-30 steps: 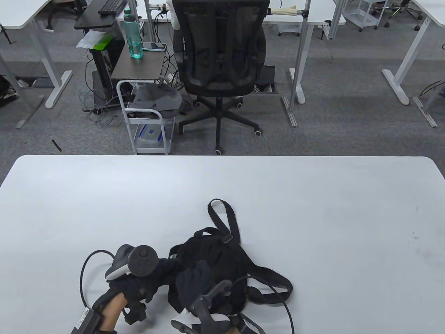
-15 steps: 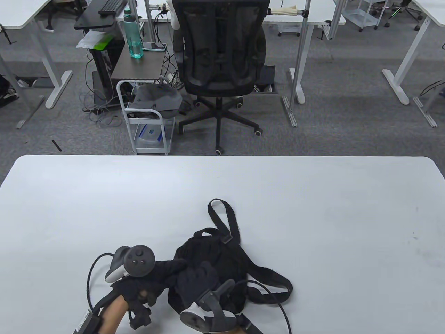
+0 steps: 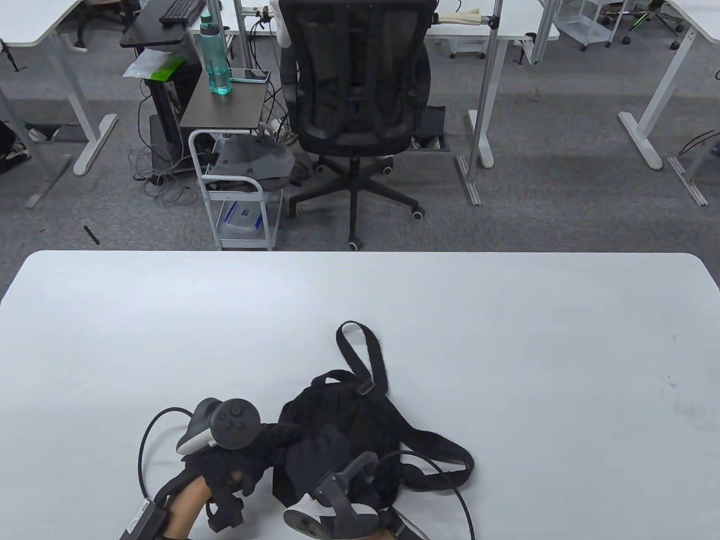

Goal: Pull shoulder strap to tighten

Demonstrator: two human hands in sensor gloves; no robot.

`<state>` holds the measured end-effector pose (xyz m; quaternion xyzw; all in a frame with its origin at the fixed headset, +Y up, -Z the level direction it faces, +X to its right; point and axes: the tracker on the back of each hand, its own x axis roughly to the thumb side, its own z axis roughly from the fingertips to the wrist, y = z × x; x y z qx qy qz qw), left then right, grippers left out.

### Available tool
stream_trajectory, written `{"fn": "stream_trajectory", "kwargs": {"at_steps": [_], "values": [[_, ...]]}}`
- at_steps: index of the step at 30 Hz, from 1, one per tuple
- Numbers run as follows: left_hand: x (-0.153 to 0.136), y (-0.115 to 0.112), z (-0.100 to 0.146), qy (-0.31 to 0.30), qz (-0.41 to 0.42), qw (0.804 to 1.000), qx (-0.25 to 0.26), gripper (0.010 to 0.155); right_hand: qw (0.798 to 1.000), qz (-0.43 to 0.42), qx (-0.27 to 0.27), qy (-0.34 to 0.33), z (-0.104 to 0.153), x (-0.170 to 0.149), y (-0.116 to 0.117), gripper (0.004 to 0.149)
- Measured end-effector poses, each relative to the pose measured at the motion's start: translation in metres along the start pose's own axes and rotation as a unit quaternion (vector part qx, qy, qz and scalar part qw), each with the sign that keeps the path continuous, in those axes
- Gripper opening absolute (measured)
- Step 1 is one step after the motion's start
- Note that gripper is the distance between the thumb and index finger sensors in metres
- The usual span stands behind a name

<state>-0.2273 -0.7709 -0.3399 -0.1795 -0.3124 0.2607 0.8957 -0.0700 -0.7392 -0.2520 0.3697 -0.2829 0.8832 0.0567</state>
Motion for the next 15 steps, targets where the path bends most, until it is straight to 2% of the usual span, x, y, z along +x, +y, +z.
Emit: {"fn": "stream_trajectory", "kwargs": {"at_steps": [4,5,6,7,9,12,15], "values": [[-0.004,0.002,-0.002,0.011,-0.013,1.0,-0.005,0.064,1.0,0.007,0.007,0.014,-0.002,0.003,-0.001,0.037],[-0.01,0.007,0.001,0.031,-0.042,0.999,0.01,0.064,1.0,0.027,0.008,0.007,-0.001,0.002,-0.001,0.037],[-0.014,0.01,0.002,0.025,-0.049,0.998,0.017,0.064,0.999,0.031,0.009,0.006,0.0,0.002,-0.002,0.037],[-0.019,0.014,0.004,0.031,-0.037,0.998,0.032,0.064,1.0,0.029,-0.002,0.006,0.002,0.002,-0.004,0.037],[-0.023,0.013,0.006,0.037,0.01,0.999,0.023,0.064,1.0,0.014,-0.004,0.018,0.002,-0.001,-0.005,0.037],[-0.016,0.012,0.007,0.034,-0.02,0.999,0.036,0.064,0.999,0.004,0.005,0.039,0.003,-0.007,-0.003,0.038],[0.0,0.01,0.008,0.017,-0.049,0.997,0.048,0.064,0.996,-0.01,0.042,0.08,0.004,-0.019,0.0,0.05]]}}
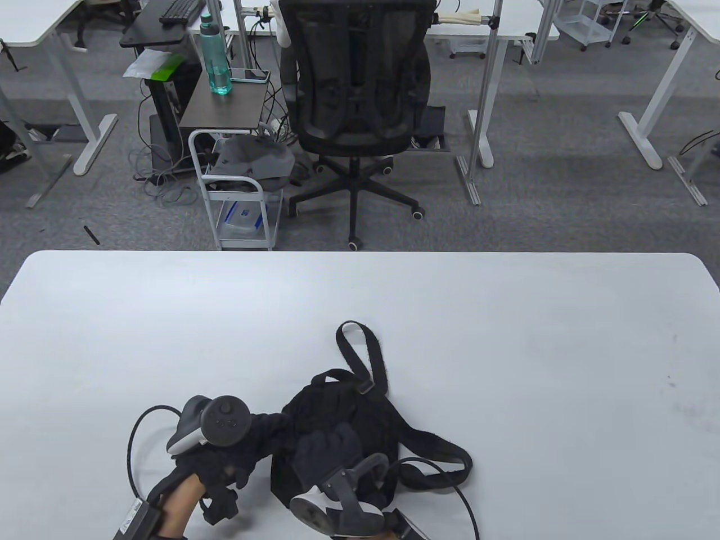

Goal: Pull shoulder strap to tighten

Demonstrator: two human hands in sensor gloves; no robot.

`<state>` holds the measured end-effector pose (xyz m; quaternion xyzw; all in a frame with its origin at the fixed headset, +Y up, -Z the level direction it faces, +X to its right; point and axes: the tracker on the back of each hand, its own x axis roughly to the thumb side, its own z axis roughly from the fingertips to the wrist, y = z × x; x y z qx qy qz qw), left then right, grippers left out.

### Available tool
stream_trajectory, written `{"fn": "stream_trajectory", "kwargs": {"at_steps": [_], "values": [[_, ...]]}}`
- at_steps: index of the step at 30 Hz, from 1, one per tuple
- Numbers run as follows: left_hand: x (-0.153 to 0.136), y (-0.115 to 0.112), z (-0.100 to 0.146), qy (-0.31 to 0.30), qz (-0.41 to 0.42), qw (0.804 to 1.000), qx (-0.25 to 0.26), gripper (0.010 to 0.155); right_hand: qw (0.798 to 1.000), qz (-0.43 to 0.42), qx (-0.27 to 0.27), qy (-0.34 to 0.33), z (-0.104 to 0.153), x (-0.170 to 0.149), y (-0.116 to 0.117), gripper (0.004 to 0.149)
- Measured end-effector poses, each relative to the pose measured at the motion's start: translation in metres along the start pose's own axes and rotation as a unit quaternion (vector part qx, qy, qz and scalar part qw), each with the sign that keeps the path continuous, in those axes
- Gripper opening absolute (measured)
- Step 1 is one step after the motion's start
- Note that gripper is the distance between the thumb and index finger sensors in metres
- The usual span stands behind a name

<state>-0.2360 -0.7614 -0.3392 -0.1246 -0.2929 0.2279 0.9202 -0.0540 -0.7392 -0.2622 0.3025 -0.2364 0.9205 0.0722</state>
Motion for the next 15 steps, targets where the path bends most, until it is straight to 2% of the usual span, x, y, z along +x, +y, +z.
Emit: {"fn": "stream_trajectory", "kwargs": {"at_steps": [3,6,9,14,15], "values": [[0.019,-0.007,-0.002,-0.027,-0.015,0.999,-0.011,0.064,0.999,-0.039,-0.005,0.008,0.001,-0.004,0.002,0.052],[0.03,-0.01,-0.002,-0.03,-0.046,0.998,-0.01,0.065,1.0,-0.016,-0.003,0.0,0.002,-0.002,0.001,0.047],[0.031,-0.01,-0.001,-0.034,-0.036,0.999,-0.005,0.064,1.0,-0.026,0.0,-0.002,0.002,0.002,0.002,0.039],[0.019,-0.009,-0.004,-0.02,-0.077,0.997,-0.018,0.064,1.0,-0.003,-0.008,-0.026,0.003,0.013,-0.002,0.038],[0.017,-0.008,-0.004,-0.016,-0.064,0.998,-0.018,0.064,1.0,0.014,-0.004,-0.027,0.002,0.016,-0.002,0.038]]}}
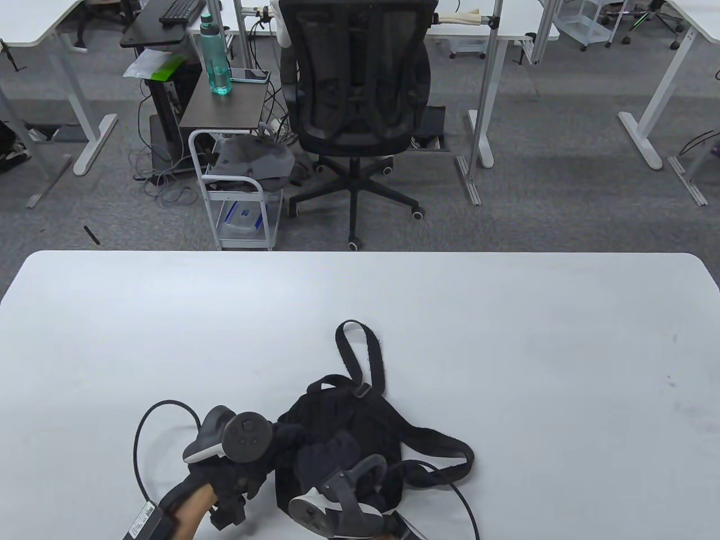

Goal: Pull shoulder strap to tighten

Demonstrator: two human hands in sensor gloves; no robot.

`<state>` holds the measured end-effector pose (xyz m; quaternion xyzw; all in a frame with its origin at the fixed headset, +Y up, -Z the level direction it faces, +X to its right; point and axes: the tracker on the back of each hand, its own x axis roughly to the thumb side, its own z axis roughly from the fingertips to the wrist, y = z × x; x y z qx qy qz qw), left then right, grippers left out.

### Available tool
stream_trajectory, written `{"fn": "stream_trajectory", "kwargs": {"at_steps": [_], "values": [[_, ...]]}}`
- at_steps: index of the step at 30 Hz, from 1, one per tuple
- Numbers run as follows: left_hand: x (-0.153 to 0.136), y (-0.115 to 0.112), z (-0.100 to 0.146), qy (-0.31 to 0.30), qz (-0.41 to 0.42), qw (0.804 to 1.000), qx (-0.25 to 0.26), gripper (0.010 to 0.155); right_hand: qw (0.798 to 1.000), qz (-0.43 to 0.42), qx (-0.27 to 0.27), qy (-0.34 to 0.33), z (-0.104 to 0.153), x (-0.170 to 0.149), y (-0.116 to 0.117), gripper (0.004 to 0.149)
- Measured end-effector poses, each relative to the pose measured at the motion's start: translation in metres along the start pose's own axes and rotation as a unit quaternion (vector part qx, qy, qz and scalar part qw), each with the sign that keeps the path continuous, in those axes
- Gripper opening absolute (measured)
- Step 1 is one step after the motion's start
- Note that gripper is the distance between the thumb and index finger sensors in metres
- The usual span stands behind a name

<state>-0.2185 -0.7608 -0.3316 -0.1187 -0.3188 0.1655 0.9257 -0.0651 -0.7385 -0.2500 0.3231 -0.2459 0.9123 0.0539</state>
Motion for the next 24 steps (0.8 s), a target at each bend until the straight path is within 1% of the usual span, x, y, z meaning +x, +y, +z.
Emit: {"fn": "stream_trajectory", "kwargs": {"at_steps": [2,4,5,6,8,9,10,11,12,13,14,15,16,17,19,20,21,24], "values": [[-0.01,0.004,0.001,0.015,0.005,1.0,0.012,0.064,1.0,0.02,-0.002,-0.003,0.0,0.0,-0.001,0.038],[-0.019,0.006,0.004,0.029,0.018,0.999,0.014,0.064,1.0,-0.002,-0.003,0.008,0.001,-0.005,-0.001,0.038],[-0.019,0.006,0.004,0.026,0.027,0.999,0.023,0.064,0.999,-0.033,-0.001,0.024,0.0,-0.01,0.0,0.038],[-0.018,0.006,0.005,0.028,0.027,0.999,0.027,0.064,0.999,-0.042,-0.001,0.029,0.0,-0.012,0.0,0.038],[-0.01,0.006,0.007,0.025,-0.009,0.999,0.044,0.064,0.994,-0.093,0.008,0.064,0.001,-0.025,0.001,0.039],[-0.005,0.007,0.008,0.019,-0.038,0.997,0.062,0.064,0.988,-0.125,0.02,0.085,0.001,-0.031,0.002,0.041],[0.002,0.008,0.009,0.011,-0.064,0.995,0.08,0.064,0.974,-0.187,0.048,0.117,0.001,-0.042,0.006,0.046],[0.006,0.009,0.01,0.004,-0.074,0.993,0.09,0.064,0.961,-0.235,0.066,0.13,0.002,-0.049,0.009,0.05],[0.014,0.009,0.01,-0.01,-0.082,0.991,0.108,0.064,0.93,-0.321,0.085,0.157,0.004,-0.06,0.015,0.053],[0.021,0.009,0.01,-0.021,-0.086,0.989,0.12,0.064,0.899,-0.388,0.091,0.184,0.006,-0.068,0.02,0.057],[0.025,0.008,0.011,-0.028,-0.091,0.987,0.13,0.064,0.878,-0.425,0.096,0.198,0.008,-0.071,0.024,0.06],[0.032,0.007,0.011,-0.038,-0.106,0.983,0.144,0.064,0.852,-0.469,0.105,0.208,0.01,-0.075,0.028,0.062],[0.039,0.006,0.01,-0.046,-0.13,0.979,0.149,0.064,0.84,-0.487,0.107,0.216,0.011,-0.079,0.03,0.063],[0.042,0.005,0.011,-0.05,-0.149,0.975,0.156,0.064,0.839,-0.486,0.103,0.222,0.012,-0.08,0.03,0.06],[0.05,0.003,0.012,-0.055,-0.195,0.966,0.162,0.064,0.852,-0.466,0.081,0.225,0.012,-0.082,0.027,0.053],[0.052,0.002,0.012,-0.06,-0.206,0.963,0.164,0.064,0.855,-0.459,0.08,0.226,0.012,-0.081,0.026,0.046],[0.054,0.001,0.012,-0.062,-0.214,0.961,0.166,0.064,0.858,-0.456,0.085,0.222,0.011,-0.08,0.025,0.043],[0.055,-0.001,0.011,-0.063,-0.227,0.959,0.158,0.064,0.861,-0.452,0.087,0.217,0.01,-0.078,0.024,0.039]]}}
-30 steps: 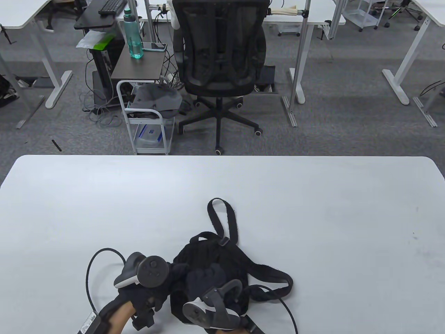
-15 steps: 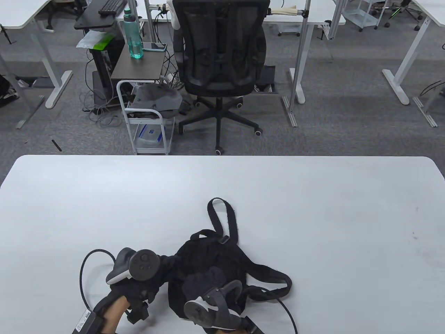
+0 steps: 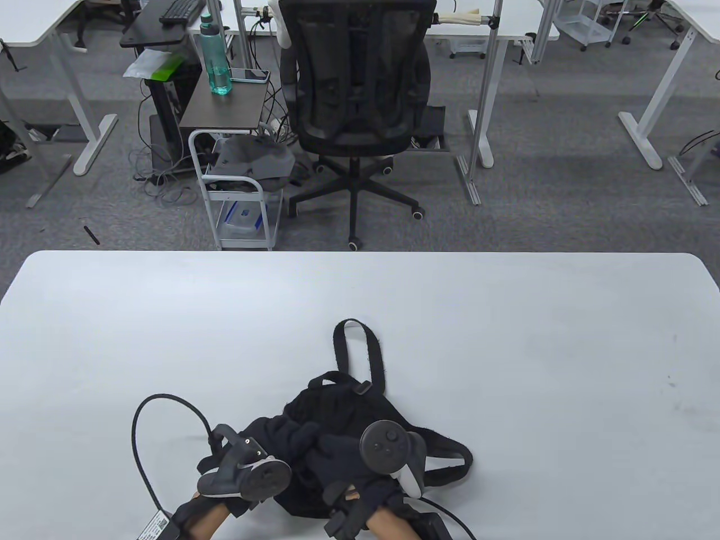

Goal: Pull shoulder strap to tighten

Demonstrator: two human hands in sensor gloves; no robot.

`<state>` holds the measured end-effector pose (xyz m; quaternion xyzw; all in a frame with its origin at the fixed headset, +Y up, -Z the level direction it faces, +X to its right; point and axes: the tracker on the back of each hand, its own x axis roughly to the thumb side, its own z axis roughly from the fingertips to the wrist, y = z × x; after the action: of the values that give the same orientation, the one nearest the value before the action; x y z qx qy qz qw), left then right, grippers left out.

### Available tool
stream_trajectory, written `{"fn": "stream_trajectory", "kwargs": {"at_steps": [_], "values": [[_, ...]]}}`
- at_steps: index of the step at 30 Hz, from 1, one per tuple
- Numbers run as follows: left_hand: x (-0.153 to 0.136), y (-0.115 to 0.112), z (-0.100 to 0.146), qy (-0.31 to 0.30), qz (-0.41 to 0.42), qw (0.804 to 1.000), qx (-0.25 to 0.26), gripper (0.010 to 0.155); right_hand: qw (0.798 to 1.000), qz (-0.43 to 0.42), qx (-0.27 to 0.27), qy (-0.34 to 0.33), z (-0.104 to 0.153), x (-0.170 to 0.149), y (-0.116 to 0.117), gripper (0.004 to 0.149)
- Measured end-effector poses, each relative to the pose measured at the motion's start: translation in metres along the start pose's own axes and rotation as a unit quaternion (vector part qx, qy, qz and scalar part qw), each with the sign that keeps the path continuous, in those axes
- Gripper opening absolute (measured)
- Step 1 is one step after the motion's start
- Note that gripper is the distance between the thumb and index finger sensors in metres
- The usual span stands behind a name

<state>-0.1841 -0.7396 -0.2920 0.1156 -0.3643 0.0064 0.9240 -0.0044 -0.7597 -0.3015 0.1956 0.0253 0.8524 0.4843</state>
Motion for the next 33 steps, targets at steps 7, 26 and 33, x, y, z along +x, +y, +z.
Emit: {"fn": "stream_trajectory", "kwargs": {"at_steps": [7,26,33], "values": [[-0.019,-0.005,-0.002,0.017,-0.037,0.999,0.001,0.065,1.0,-0.001,0.012,0.001,-0.001,0.005,-0.003,0.038],[-0.002,-0.002,0.0,-0.027,-0.037,0.999,0.028,0.065,0.999,-0.035,0.01,0.018,-0.001,-0.004,0.002,0.038],[-0.029,-0.007,0.003,0.013,-0.048,0.999,0.016,0.064,0.999,-0.034,0.026,0.02,-0.001,-0.005,0.002,0.038]]}}
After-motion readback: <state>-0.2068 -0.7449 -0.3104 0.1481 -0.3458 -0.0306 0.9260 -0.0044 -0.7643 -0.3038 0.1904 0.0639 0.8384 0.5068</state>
